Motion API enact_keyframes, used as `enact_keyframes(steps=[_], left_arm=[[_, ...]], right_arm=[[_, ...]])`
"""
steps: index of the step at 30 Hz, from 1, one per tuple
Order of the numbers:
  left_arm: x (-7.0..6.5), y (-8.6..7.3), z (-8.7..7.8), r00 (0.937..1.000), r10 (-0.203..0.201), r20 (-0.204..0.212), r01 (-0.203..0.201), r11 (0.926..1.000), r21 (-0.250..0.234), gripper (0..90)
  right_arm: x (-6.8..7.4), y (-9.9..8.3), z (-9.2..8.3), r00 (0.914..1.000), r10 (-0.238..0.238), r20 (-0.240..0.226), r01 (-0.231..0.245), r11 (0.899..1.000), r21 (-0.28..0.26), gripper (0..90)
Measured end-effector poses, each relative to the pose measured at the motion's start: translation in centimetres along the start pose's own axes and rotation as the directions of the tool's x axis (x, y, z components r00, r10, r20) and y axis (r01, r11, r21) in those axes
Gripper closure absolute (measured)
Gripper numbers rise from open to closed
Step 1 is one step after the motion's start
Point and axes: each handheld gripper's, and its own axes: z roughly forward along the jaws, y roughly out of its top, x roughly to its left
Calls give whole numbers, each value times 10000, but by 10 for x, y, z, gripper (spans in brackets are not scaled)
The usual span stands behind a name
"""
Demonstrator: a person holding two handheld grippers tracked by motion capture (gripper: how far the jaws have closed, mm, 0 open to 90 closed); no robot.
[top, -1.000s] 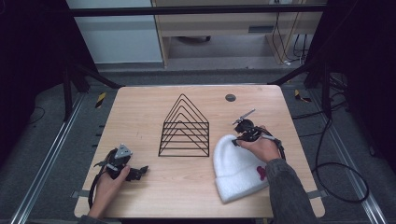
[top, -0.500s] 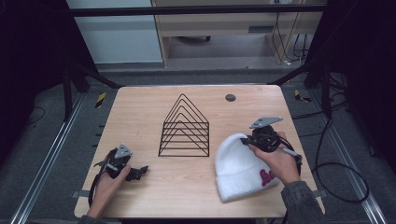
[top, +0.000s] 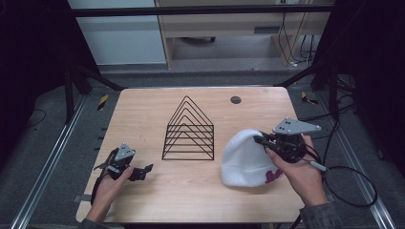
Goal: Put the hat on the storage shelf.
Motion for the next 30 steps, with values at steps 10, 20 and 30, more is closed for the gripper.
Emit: enact_keyframes(steps=[10, 20, 30], left_arm=[[-14, 62, -29, 9957, 894, 232, -861, 9896, -1155, 40], [-16, 103, -51, 9911, 1100, 747, -952, 9791, -1795, 42], [-26, 139, -59, 9813, 1759, 776, -1582, 9683, -1935, 42]], right_arm=[[7, 53, -10, 9981, -373, 500, 424, 9934, -1069, 836], [1, 106, -13, 9945, -287, 1010, 482, 9793, -1964, 836], [-3, 133, -10, 9902, -260, 1371, 564, 9732, -2228, 836]])
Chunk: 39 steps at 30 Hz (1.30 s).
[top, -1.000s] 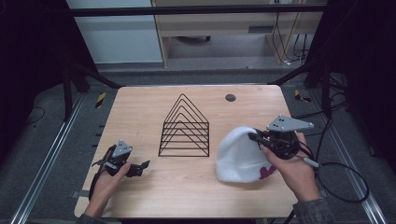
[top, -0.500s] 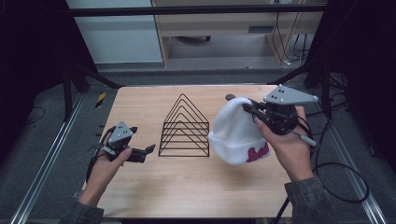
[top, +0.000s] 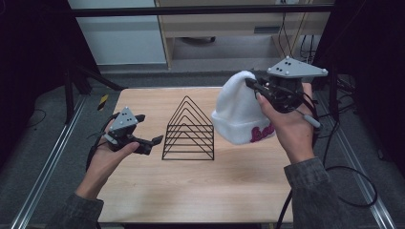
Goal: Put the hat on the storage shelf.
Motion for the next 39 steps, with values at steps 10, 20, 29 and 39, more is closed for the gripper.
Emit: enact_keyframes(steps=[10, 20, 29, 39], left_arm=[[2, 8, 6, 9998, -72, 168, 73, 9999, -91, 57], [-2, 17, 5, 9998, -100, 177, 107, 9994, -344, 66], [-9, 42, 9, 9997, 108, 217, -98, 9989, -456, 77], [-8, 48, 12, 9997, 87, 215, -71, 9973, -726, 78]], right_arm=[[1, 16, 12, 10000, 79, 18, -79, 9997, -211, 836], [4, 26, 20, 9999, 114, 31, -113, 9993, -350, 836], [12, 51, 30, 10000, -17, -42, 14, 9978, -664, 836], [28, 71, 45, 9993, -41, -373, 6, 9956, -938, 835]])
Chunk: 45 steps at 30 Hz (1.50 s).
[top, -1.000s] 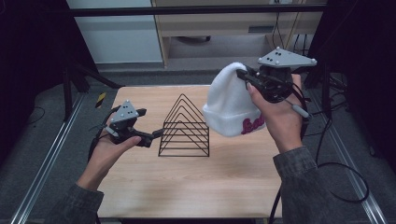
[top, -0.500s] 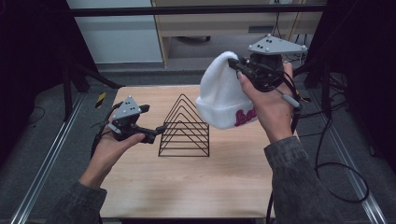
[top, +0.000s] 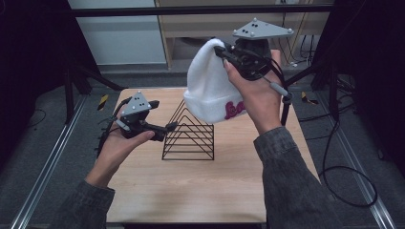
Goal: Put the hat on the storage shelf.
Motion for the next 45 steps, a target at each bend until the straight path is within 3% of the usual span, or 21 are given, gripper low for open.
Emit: enact_keyframes(steps=[8, 12, 21, 24, 25, 26, 27, 28, 29, 32, 36, 42, 45], left_arm=[[9, -3, 7, 9997, -191, 135, 191, 9998, 7, 76], [13, -9, 16, 9997, -165, 153, 160, 9993, 340, 69], [12, -13, 21, 9984, -367, 429, 354, 9989, 308, 57], [10, -12, 21, 9973, -412, 613, 398, 9990, 226, 208], [10, -11, 22, 9963, -547, 670, 532, 9983, 226, 208], [10, -11, 22, 9959, -611, 665, 598, 9980, 211, 453], [11, -10, 22, 9965, -579, 606, 570, 9982, 168, 453], [11, -10, 22, 9964, -560, 641, 553, 9984, 116, 523], [12, -10, 22, 9954, -567, 776, 561, 9984, 101, 696], [12, -11, 21, 9967, -474, 658, 457, 9986, 264, 745], [11, -9, 10, 9989, -465, 103, 464, 9988, 165, 769], [15, -9, -7, 9991, -411, -139, 413, 9991, 131, 772], [19, -11, -12, 9977, -660, -158, 661, 9978, 104, 775]], right_arm=[[15, 11, 15, 9994, -70, -353, 66, 9999, -130, 834], [29, 11, 24, 9971, -87, -756, 73, 9998, -185, 834], [51, 10, 25, 9892, -301, -1435, 252, 9990, -357, 834], [54, 10, 24, 9875, -298, -1550, 237, 9989, -410, 834], [55, 10, 23, 9868, -363, -1580, 299, 9986, -425, 834], [56, 9, 23, 9860, -366, -1626, 296, 9985, -456, 834], [56, 9, 23, 9860, -366, -1626, 296, 9985, -456, 834], [56, 8, 23, 9857, -374, -1641, 304, 9985, -451, 834], [54, 5, 22, 9859, -362, -1632, 297, 9987, -423, 834], [51, 3, 22, 9869, -284, -1588, 226, 9990, -386, 834], [39, -4, 22, 9915, -213, -1285, 184, 9995, -240, 833], [27, -11, 28, 9957, 27, -922, -14, 9999, 134, 831], [20, -19, 35, 9974, 153, -710, -118, 9987, 489, 831]])
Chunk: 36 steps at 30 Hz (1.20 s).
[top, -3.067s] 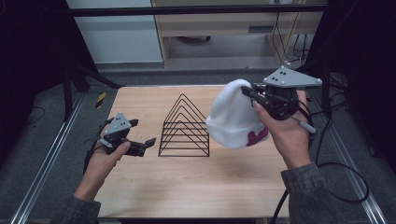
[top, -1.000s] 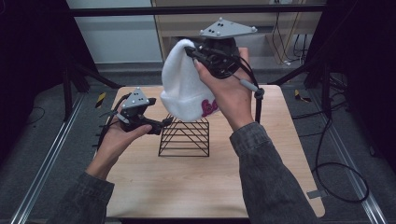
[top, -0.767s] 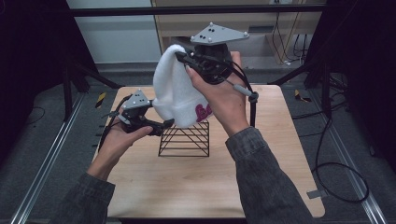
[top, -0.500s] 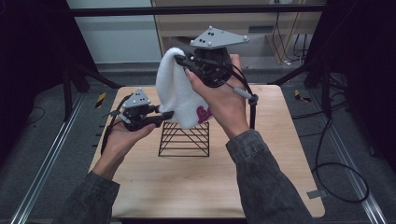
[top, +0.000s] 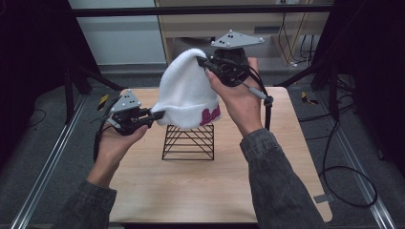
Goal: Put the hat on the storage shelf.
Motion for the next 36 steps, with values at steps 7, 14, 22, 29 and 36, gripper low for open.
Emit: enact_keyframes(steps=[7, 14, 22, 29, 36], left_arm=[[3, -2, -12, 9997, -107, 211, 104, 9999, 111, 780], [12, -5, 3, 9996, -276, 43, 274, 9987, 430, 780], [26, -14, 23, 9981, -445, -419, 478, 9956, 811, 786], [33, -20, 37, 9967, -526, -624, 582, 9941, 913, 790], [36, -29, 44, 9958, -535, -742, 609, 9930, 1016, 792]], right_arm=[[-6, -16, 7, 9996, 282, 41, -283, 9992, 298, 831], [-9, -25, 17, 9992, 339, 201, -352, 9973, 649, 830], [-18, -43, 38, 9986, 420, 329, -456, 9920, 1177, 830], [-20, -50, 47, 9983, 413, 402, -464, 9896, 1364, 830], [-18, -56, 52, 9992, 267, 300, -308, 9887, 1466, 830]])
